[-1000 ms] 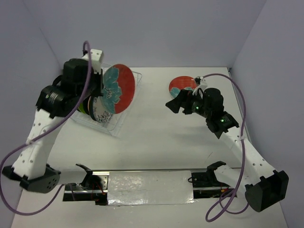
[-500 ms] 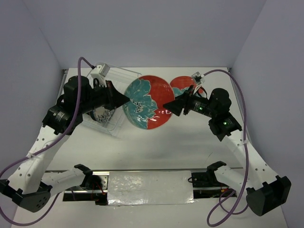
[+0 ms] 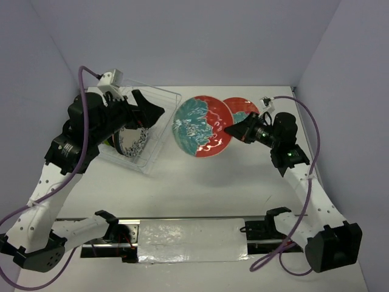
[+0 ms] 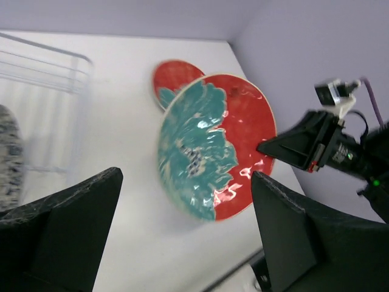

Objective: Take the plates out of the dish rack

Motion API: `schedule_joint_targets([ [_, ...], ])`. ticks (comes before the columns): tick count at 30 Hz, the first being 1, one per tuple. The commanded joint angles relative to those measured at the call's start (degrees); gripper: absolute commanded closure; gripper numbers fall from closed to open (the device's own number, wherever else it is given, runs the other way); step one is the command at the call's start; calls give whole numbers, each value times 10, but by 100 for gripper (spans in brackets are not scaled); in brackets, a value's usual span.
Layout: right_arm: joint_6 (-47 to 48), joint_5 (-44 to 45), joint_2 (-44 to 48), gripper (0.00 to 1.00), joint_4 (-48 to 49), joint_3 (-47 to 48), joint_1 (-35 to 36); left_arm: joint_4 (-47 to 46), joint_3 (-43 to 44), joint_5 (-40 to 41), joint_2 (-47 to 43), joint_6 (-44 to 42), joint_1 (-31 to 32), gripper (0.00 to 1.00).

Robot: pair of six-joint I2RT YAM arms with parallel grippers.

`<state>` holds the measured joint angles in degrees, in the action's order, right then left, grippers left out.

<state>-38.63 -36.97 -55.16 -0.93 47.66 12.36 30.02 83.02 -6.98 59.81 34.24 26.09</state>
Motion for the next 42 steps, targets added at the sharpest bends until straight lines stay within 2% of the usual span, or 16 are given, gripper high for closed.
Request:
schedule_joint_targets([
  [1, -107, 94, -9, 100, 48, -4, -92, 42, 37, 157, -7, -38, 1, 1],
  [5, -147, 160, -57, 100, 76, -14, -159, 83, 28, 213, -29, -74, 1, 1],
  [8, -173, 182, -143, 100, 105, 2, -195, 98, 21, 225, -34, -98, 1, 1],
  [13, -173, 134, -350, 100, 160, 78, -225, 142, 18, 234, -27, -137, 1, 1],
  [17, -157, 101, -438, 100, 189, 148, -226, 151, -4, 247, -38, -161, 1, 1],
  [22, -189, 79, -517, 100, 213, 173, -226, 131, -46, 235, -51, -158, 0, 0],
  [23, -195, 81, -528, 99, 193, 178, -226, 127, -53, 227, -52, -157, 1, 1],
  [26, -196, 91, -558, 91, 150, 191, -226, 116, -76, 224, -59, -150, 0, 1],
  [27, -193, 96, -561, 84, 140, 192, -226, 115, -78, 225, -59, -150, 0, 0],
  [29, -174, 107, -563, 78, 107, 197, -225, 120, -78, 231, -59, -150, 1, 1],
  [33, -110, 167, -546, 48, 4, 241, -206, 132, -74, 253, -58, -151, 1, 1],
  [34, -75, 184, -543, 44, -55, 253, -198, 134, -73, 255, -58, -150, 0, 1],
  [36, -44, 243, -534, 34, -105, 283, -177, 136, -73, 257, -58, -147, 0, 0],
  [37, -16, 260, -536, 33, -148, 294, -171, 136, -73, 255, -58, -146, 0, 1],
  [38, -4, 289, -544, 26, -170, 321, -165, 139, -73, 254, -56, -146, 0, 0],
  [42, 48, 341, -591, 25, -285, 388, -139, 149, -70, 261, -52, -145, 0, 0],
])
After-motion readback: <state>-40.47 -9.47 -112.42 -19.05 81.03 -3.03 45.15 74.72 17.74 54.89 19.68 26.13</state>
